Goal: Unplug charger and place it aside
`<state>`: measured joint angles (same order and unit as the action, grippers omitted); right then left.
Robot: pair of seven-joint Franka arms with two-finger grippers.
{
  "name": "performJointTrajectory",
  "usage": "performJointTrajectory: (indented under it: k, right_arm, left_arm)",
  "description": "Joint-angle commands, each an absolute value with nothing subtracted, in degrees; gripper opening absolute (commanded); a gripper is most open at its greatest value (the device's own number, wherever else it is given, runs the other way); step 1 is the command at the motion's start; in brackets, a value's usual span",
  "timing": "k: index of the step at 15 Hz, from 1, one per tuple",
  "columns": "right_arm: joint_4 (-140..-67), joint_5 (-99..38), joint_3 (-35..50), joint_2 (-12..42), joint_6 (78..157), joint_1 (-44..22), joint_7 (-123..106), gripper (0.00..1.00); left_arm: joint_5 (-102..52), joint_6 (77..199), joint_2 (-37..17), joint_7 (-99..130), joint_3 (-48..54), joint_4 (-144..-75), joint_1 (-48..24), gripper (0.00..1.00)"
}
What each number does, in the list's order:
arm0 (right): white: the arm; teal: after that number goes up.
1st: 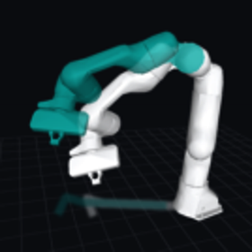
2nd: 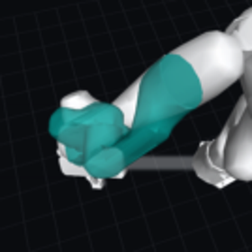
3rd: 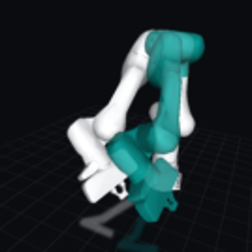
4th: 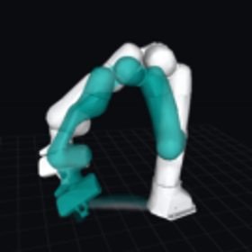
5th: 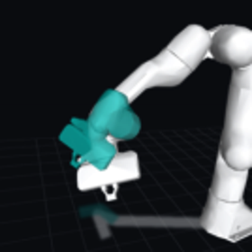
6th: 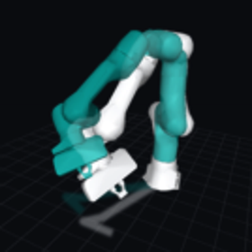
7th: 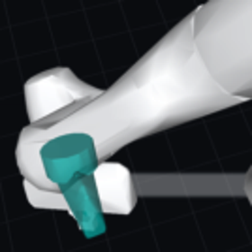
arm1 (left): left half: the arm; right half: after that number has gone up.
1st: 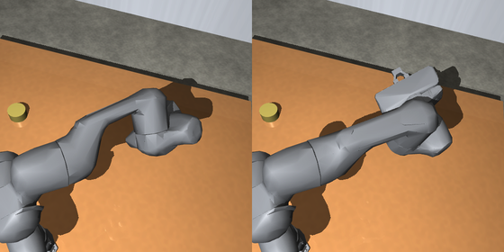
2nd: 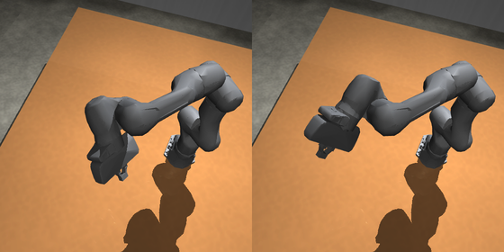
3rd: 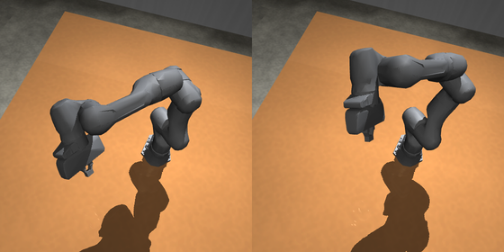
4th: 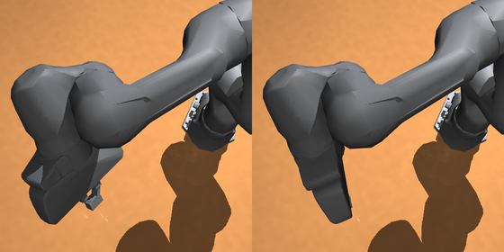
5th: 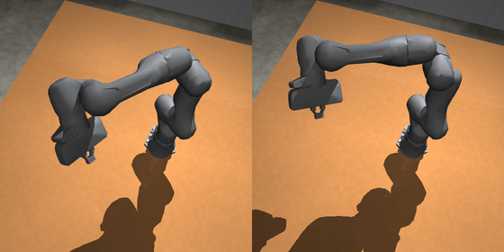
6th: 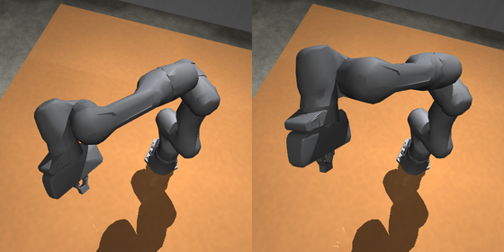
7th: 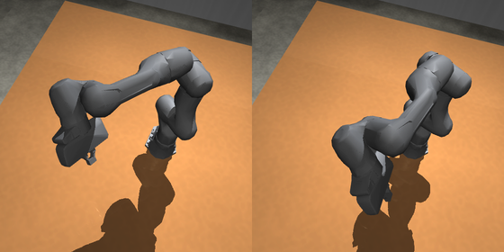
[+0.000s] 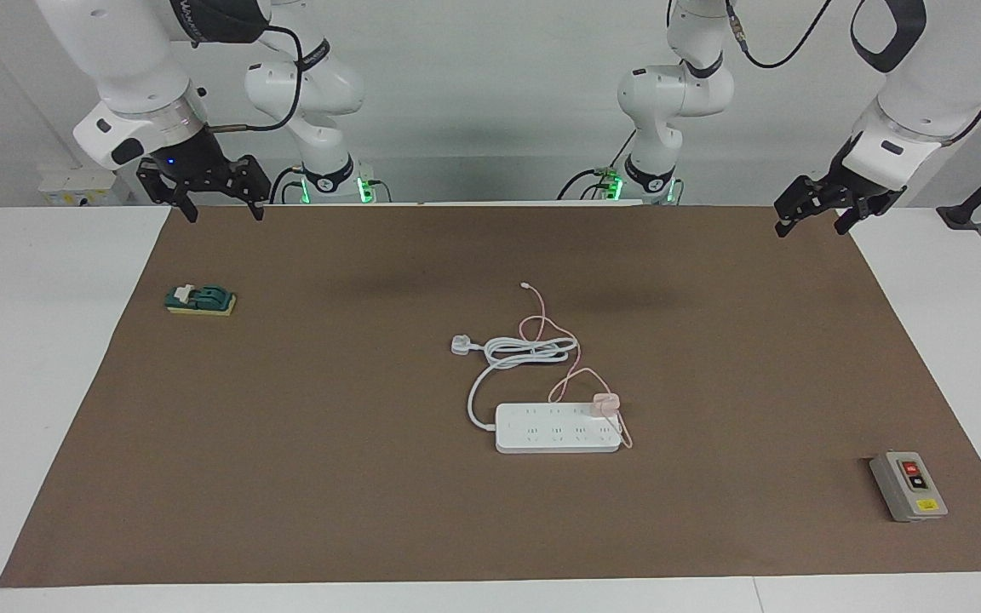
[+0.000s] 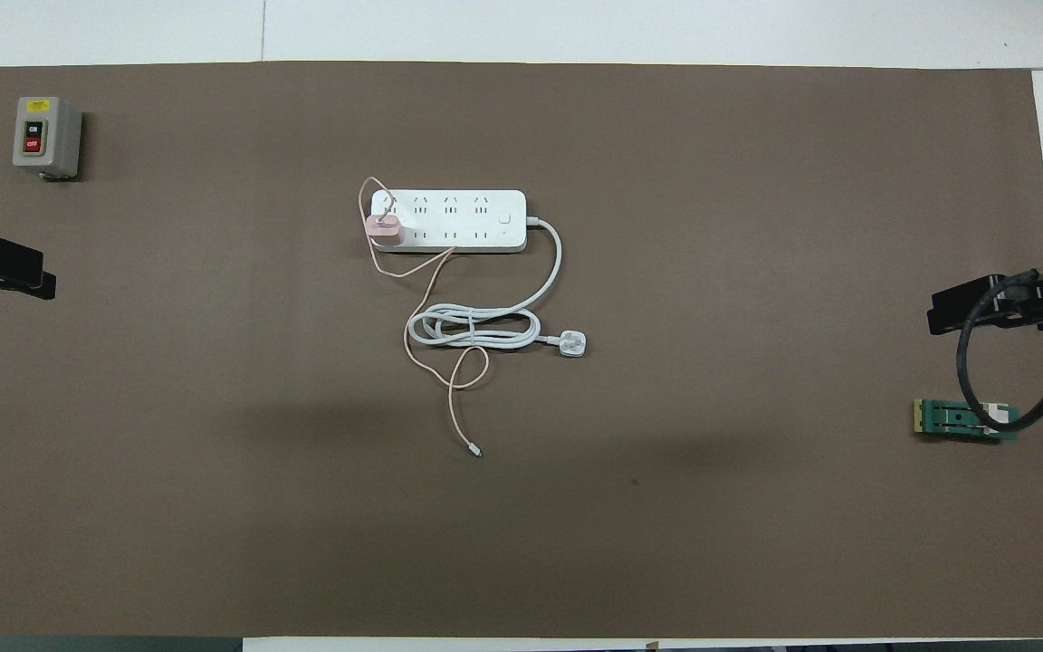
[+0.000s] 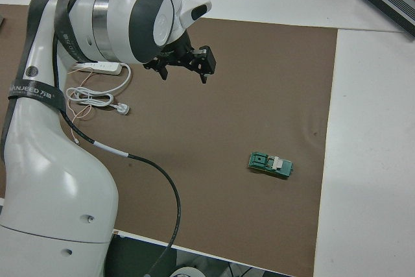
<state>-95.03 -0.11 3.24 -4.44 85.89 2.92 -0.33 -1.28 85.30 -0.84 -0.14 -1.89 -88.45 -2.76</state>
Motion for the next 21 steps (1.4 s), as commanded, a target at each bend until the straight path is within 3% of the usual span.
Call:
performJointTrajectory:
  k: [1,15,21]
  right_arm:
    - [-94.83,-1.14,3.69,-4.83,84.9,3.87,-1.14,1.0]
    - [-95.1,-1.75,3.51,-4.92,84.2,3.34,-0.18,1.0]
    - [-99.83,-8.35,3.96,-4.83,88.76,-0.6,18.51,1.0]
  left_arm:
    - [-1.58,84.73,-1.05,-0.61,-2.28,-87.54,-2.81,1.0]
    - [-0.53,86.04,-0.53,0.0,-2.46,-88.95,-3.08,1.0]
    - [-0.53,86.22,0.79,10.37,-2.11,-91.67,-2.46,1.0]
